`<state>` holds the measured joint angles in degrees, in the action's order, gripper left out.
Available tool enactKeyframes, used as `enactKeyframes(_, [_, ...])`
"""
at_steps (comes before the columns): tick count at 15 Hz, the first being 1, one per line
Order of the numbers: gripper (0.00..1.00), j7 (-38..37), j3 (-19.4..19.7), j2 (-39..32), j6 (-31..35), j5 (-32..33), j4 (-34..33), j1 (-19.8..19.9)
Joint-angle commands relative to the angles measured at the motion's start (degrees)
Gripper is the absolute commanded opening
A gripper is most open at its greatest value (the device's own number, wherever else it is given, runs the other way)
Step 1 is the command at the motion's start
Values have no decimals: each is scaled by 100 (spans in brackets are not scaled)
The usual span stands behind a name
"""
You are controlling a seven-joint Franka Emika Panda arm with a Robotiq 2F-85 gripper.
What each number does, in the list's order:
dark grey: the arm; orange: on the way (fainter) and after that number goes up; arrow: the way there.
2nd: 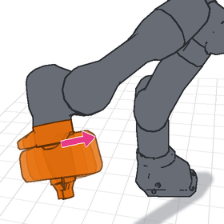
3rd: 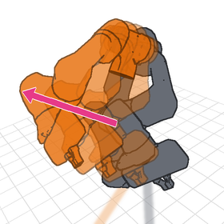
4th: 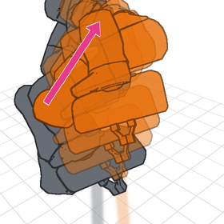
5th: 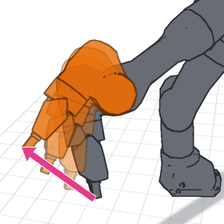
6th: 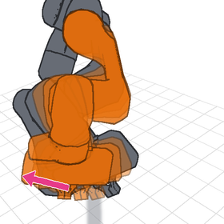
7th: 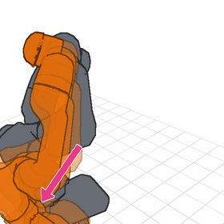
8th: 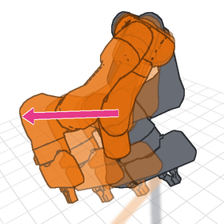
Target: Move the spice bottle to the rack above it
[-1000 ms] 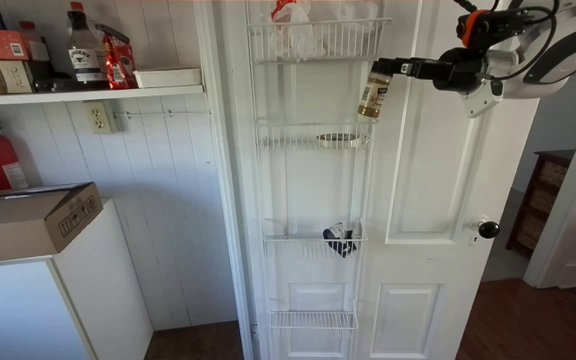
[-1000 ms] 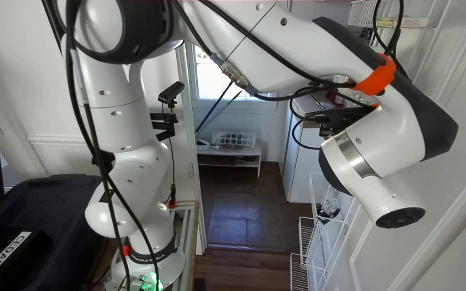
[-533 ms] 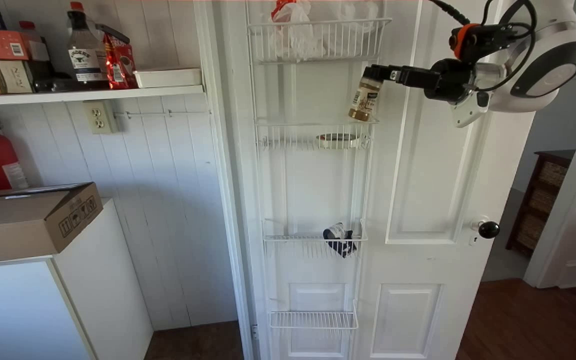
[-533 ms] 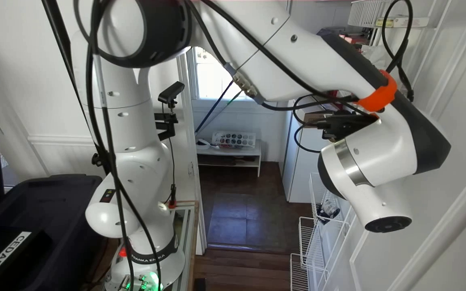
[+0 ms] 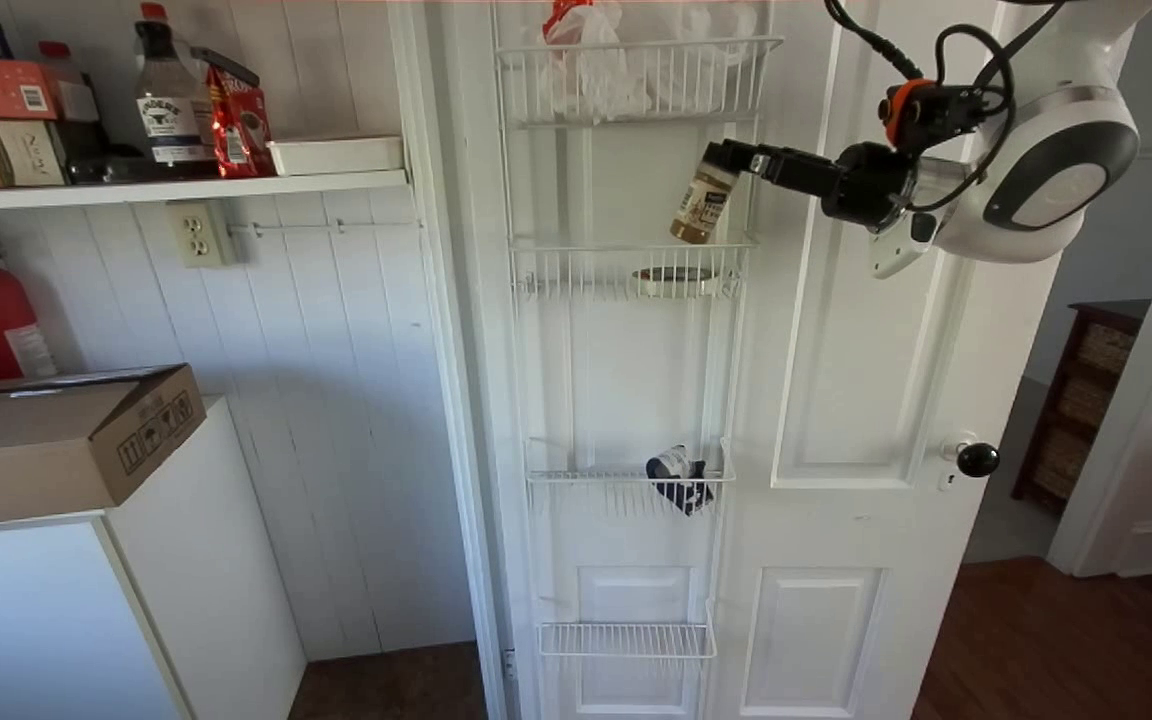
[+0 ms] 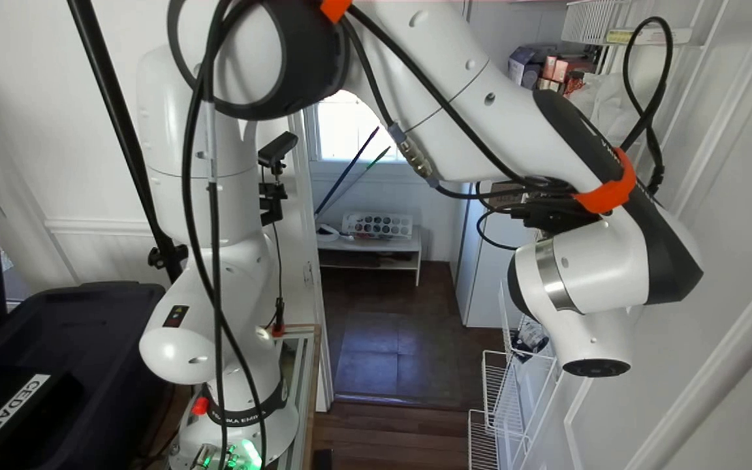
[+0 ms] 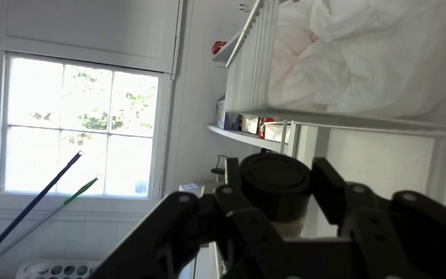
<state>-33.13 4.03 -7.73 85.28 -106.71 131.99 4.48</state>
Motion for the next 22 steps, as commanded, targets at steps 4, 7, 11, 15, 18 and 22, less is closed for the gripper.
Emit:
enactKeyframes(4, [24, 666, -129, -209, 204, -620, 49, -113])
enactKeyframes(7, [24, 951, -151, -229, 428, -646, 39, -163])
enactKeyframes(11, [24, 1238, -173, -228, 762, -645, 23, -238])
enactKeyframes(15, [74, 1375, -212, -233, 996, -670, 8, -283])
enactKeyframes(18, [88, 1265, -201, -204, 916, -575, -4, -258])
enactKeyframes(22, [100, 1066, -139, -97, 752, -199, 11, -189])
